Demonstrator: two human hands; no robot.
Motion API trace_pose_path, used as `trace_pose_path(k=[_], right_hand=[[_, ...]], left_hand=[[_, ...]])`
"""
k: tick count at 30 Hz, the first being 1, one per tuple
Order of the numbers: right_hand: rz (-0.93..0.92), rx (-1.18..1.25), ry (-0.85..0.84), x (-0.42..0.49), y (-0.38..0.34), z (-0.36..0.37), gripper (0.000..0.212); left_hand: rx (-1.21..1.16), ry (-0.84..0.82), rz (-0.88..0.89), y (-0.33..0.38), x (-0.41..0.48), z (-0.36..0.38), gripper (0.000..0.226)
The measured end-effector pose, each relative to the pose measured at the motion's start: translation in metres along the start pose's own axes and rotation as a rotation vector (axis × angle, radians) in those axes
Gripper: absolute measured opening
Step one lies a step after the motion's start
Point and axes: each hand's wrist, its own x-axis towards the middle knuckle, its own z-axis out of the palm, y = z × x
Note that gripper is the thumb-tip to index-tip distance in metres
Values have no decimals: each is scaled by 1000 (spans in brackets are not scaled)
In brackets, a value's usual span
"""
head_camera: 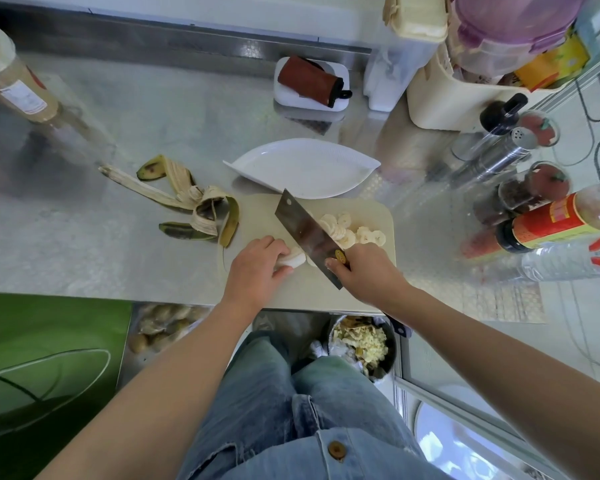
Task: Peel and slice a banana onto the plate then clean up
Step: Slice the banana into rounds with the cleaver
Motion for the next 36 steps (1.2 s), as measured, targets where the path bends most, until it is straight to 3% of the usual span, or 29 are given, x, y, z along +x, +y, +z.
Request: trace_pose_path(k=[22, 27, 36], right_hand=[[31, -40, -1, -4, -7, 11, 48], [37, -22, 11, -2, -14, 25, 37], [69, 89, 4, -3, -9, 48, 50]], left_hand=[[8, -1, 8, -1, 1, 0, 27], [15, 1, 1, 2, 0, -1, 27], [45, -4, 19, 0, 0, -2, 28]])
